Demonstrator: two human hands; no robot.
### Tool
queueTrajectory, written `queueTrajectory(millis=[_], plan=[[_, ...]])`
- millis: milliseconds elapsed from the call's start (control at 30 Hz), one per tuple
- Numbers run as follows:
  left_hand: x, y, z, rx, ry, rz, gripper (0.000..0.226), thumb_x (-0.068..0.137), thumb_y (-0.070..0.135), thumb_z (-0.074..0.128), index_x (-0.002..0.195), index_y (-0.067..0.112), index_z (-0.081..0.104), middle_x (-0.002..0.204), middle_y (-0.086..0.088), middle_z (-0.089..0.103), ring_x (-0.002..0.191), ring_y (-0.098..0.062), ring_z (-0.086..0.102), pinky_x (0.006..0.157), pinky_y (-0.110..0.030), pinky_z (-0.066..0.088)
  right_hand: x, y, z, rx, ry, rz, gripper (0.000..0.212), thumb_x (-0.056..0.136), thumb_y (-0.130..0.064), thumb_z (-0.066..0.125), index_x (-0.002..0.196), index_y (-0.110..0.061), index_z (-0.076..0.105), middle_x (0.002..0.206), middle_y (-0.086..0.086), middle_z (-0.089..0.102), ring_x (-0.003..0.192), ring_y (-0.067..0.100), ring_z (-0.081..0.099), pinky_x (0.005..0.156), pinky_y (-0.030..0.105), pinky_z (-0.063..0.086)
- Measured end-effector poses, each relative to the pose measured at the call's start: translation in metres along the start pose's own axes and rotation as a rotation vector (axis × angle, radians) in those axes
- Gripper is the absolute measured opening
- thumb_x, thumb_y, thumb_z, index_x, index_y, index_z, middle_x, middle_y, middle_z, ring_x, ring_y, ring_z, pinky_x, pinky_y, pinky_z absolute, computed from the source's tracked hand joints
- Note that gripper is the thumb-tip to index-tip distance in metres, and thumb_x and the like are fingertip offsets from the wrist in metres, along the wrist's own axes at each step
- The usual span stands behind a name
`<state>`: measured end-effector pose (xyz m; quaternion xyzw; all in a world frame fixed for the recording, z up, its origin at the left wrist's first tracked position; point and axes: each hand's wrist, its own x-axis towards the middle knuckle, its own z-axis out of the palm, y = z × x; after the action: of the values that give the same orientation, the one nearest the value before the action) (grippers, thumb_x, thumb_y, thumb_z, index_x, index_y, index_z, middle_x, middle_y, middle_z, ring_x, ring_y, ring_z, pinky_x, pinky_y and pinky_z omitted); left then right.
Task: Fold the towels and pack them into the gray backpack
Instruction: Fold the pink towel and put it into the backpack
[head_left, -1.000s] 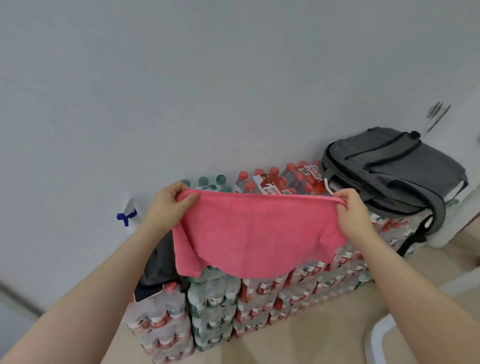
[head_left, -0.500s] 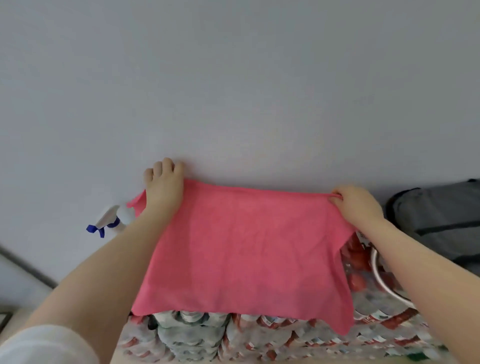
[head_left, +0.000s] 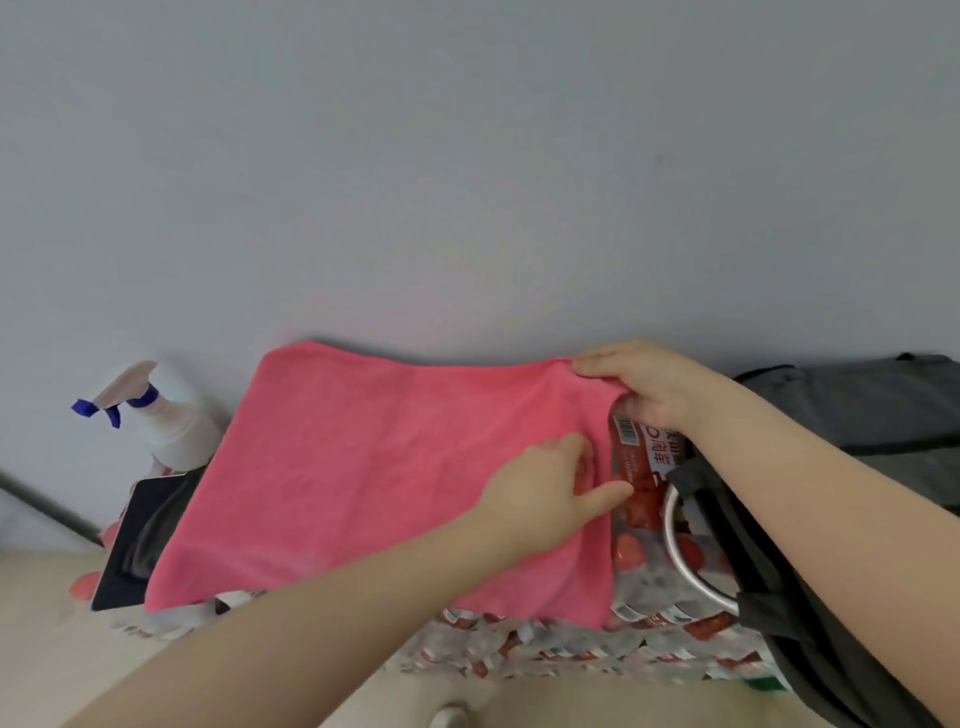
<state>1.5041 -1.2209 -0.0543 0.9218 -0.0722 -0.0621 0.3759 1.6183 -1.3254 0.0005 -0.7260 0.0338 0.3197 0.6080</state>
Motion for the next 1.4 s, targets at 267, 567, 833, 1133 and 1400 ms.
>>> queueTrajectory(millis=[267,567,833,1133,1400], plan=[[0.019,0.019,0.054,0.115,0.339,-0.263,0.034,0.082,0.034,0.056,0.101,0.009,0.043,0.112,-0.008,0.038,0.104,-0.028,0.043,0.068,-0.037,0.041,-0.006,0.003,-0.017,0.372,-0.044,-0.019,0.019,0.091,0.006,0.045,0.078,-0.002,0.057,0.050,0.001,0.064,0.044,0.005,0.061,0.047,0.015,0.052],[0.000,0.064,0.081,0.052,0.278,-0.084,0.015,0.093,0.022,0.046,0.087,0.008,0.047,0.072,-0.007,0.056,0.064,-0.026,0.051,0.059,-0.035,0.040,0.035,0.005,-0.091,-1.062,0.192,-0.490,0.010,0.086,-0.008,0.058,0.082,-0.007,0.067,0.080,0.006,0.062,0.084,0.024,0.059,0.066,0.022,0.042],[0.011,0.106,0.112,0.008,-0.257,-0.153,0.034,0.086,0.011,0.054,0.119,0.003,0.047,0.084,-0.010,0.054,0.074,-0.023,0.046,0.068,-0.029,0.036,0.029,0.021,-0.109,-1.683,0.164,-0.396,0.028,0.090,-0.010,0.048,0.114,-0.010,0.062,0.123,0.015,0.059,0.114,0.032,0.056,0.092,0.037,0.045],[-0.037,0.056,0.031,0.005,0.156,-0.363,0.032,0.094,0.026,0.048,0.124,0.019,0.055,0.112,-0.002,0.066,0.082,-0.011,0.054,0.078,-0.018,0.040,-0.003,0.015,-0.004,-1.421,-0.161,-0.845,0.024,0.090,-0.029,0.051,0.097,-0.012,0.066,0.106,0.013,0.066,0.099,0.029,0.060,0.081,0.033,0.046],[-0.114,-0.087,-0.059,-0.033,0.851,-0.752,0.028,0.094,0.015,0.043,0.117,0.012,0.059,0.116,-0.003,0.062,0.096,-0.012,0.053,0.082,-0.020,0.035,0.035,-0.002,0.135,-1.223,-0.362,-0.905,0.028,0.094,-0.014,0.046,0.116,-0.007,0.060,0.123,0.010,0.061,0.113,0.025,0.055,0.090,0.025,0.037]])
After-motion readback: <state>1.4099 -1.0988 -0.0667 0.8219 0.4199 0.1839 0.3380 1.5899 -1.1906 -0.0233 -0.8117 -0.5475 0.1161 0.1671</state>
